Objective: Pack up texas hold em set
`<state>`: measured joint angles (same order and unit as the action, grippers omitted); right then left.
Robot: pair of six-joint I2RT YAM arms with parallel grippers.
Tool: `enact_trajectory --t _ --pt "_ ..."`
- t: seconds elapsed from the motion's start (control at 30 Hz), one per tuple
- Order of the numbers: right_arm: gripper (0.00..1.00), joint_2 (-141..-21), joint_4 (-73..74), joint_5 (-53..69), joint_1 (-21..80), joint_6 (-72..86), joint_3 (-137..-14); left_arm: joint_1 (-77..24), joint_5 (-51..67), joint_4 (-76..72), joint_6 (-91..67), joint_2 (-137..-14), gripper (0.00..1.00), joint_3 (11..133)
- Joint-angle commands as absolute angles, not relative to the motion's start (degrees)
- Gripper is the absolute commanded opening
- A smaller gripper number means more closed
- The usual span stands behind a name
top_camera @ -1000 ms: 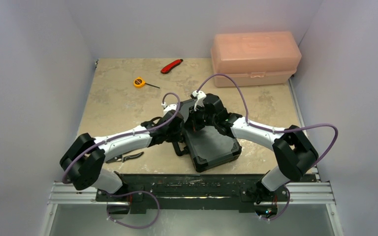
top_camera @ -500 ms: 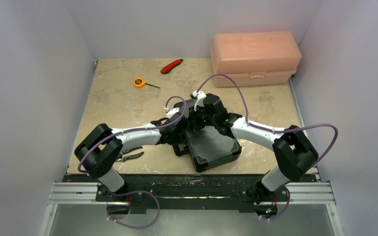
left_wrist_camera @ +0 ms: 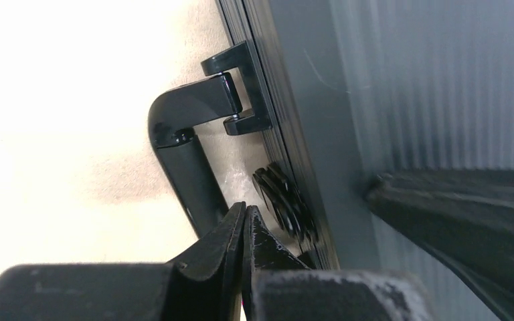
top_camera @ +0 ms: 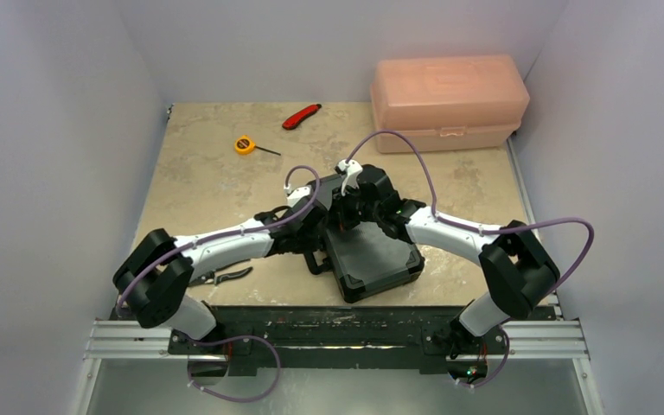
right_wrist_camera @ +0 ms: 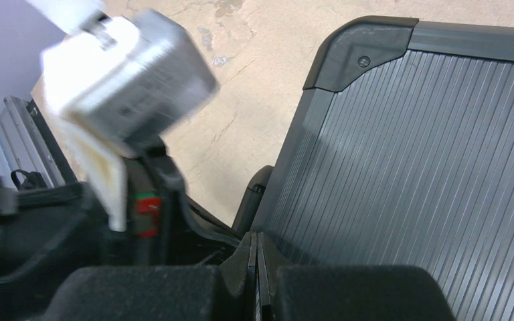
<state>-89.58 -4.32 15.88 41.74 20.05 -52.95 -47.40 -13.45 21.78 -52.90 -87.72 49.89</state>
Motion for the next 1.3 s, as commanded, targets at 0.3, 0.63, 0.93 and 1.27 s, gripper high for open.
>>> enact_trajectory --t 0.3,0.63,0.93,1.27 --pt "0.00 -84.21 7.76 11.58 42.28 18.55 -48.11 -47.64 -20.55 27.96 -51.11 -70.74 0.09 46.96" --pt "0.36 -74.07 11.77 8.87 42.25 19.14 -52.16 -47.68 -24.54 33.72 -48.22 -57.23 0.47 44.56" --pt "0.85 -64.84 15.62 5.37 42.20 17.94 -57.48 -47.65 -28.87 40.76 -42.36 -39.82 0.78 44.65" --pt "0.99 -56.42 16.36 -3.41 42.28 17.93 -61.69 -47.65 -33.28 50.47 -32.65 -31.31 1.00 52.94"
